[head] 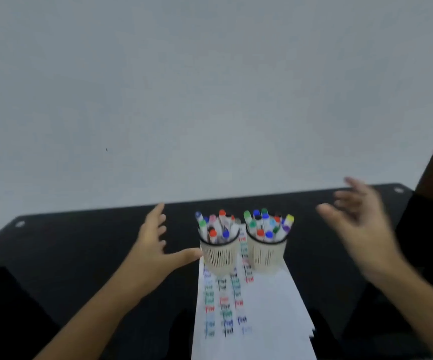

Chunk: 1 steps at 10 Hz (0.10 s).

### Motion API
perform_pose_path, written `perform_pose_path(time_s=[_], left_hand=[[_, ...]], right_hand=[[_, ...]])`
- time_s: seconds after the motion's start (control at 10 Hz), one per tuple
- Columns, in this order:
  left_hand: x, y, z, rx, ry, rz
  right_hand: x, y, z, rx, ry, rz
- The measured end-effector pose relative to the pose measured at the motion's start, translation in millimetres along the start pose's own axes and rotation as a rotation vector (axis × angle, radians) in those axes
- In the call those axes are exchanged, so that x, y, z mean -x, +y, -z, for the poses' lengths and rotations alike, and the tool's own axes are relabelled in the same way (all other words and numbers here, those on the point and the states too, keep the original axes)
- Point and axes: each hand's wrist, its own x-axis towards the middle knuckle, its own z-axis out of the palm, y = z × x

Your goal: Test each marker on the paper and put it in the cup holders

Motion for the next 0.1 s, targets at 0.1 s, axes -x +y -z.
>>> perform_pose_path(time_s=[0.1], left_hand=[[41.7, 77.0, 65.5, -0.005, 0.099, -0.352]], right_hand=[[-35.5, -73.2, 39.2, -0.093, 0.123, 0.307]])
